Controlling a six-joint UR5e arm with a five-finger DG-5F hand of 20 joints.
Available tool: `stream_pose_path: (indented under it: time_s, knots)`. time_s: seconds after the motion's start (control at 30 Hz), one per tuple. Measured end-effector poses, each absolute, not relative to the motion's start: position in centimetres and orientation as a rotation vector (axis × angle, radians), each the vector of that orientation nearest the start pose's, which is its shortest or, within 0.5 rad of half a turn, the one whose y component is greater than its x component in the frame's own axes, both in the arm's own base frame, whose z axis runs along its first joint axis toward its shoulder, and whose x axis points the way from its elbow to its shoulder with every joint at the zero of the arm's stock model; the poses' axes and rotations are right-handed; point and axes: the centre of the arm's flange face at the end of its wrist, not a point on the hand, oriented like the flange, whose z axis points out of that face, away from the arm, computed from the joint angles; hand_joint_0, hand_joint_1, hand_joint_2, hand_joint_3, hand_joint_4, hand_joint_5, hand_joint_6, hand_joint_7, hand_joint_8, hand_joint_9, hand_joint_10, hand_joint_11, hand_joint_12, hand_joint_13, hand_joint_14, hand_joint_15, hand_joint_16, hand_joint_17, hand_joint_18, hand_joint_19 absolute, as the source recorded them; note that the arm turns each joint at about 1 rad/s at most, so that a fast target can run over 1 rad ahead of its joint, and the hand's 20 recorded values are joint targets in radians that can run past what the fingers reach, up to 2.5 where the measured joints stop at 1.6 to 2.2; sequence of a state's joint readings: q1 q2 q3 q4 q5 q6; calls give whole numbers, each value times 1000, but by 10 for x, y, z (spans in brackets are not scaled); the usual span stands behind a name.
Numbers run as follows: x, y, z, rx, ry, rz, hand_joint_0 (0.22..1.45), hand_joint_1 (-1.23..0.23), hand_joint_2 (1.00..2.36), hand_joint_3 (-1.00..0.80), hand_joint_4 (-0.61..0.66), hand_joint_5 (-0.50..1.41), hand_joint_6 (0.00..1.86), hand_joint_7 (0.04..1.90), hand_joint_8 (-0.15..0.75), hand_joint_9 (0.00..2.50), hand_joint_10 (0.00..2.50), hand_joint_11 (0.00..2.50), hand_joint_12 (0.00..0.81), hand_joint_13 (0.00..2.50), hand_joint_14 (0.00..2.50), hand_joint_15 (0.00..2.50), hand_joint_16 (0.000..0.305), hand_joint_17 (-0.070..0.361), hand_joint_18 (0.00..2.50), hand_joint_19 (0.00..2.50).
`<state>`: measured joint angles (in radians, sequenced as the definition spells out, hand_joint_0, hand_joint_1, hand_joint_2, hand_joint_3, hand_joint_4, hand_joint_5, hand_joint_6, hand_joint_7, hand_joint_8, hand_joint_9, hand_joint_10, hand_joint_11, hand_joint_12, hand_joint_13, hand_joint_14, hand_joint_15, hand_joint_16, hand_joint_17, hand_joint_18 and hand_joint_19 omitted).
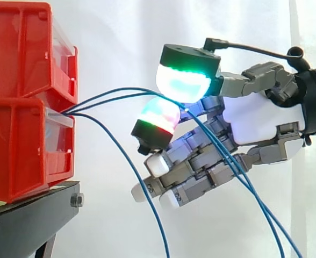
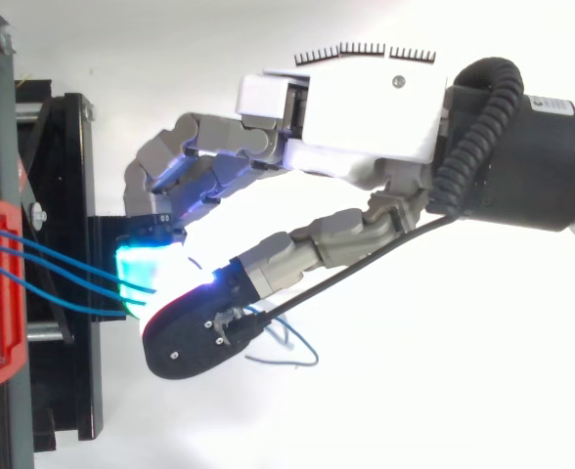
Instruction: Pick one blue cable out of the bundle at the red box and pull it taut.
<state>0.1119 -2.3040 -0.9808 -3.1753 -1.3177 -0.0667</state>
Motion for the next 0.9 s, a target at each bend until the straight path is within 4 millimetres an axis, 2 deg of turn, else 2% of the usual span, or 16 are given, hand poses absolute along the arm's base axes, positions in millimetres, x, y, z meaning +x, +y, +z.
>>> stream_pose_path:
  time_s: [0.1, 0.23, 0.33, 0.47, 0.6, 0.73, 0.9]
  knots:
    - [763, -73, 307, 1325, 1280, 948, 778, -902, 1000, -500, 11, -187, 905, 904, 281, 752, 15, 739, 319, 404, 4, 104, 48, 108, 396, 74]
    - [763, -74, 307, 1325, 1281, 947, 747, -911, 1000, -500, 11, -184, 902, 1038, 278, 767, 15, 740, 318, 410, 4, 118, 48, 107, 393, 111]
    - [763, -74, 307, 1325, 1281, 947, 722, -892, 1006, -429, 27, -183, 907, 1124, 277, 785, 14, 741, 317, 413, 5, 130, 47, 107, 390, 145]
    - [763, -74, 307, 1326, 1282, 946, 704, -870, 1007, -408, 36, -181, 907, 1159, 273, 791, 15, 728, 316, 414, 5, 142, 47, 106, 387, 160]
    - [763, -74, 307, 1326, 1282, 946, 733, -897, 1003, -464, 13, -185, 909, 1078, 276, 775, 16, 733, 318, 412, 5, 126, 47, 106, 388, 131]
    - [763, -74, 307, 1326, 1281, 947, 757, -962, 1000, -500, 72, -194, 906, 994, 270, 725, 15, 735, 323, 398, 4, 115, 47, 107, 390, 96]
    - [763, -74, 307, 1325, 1280, 946, 661, -998, 1000, -500, 94, -205, 909, 969, 276, 701, 15, 757, 326, 384, 5, 120, 48, 108, 384, 105]
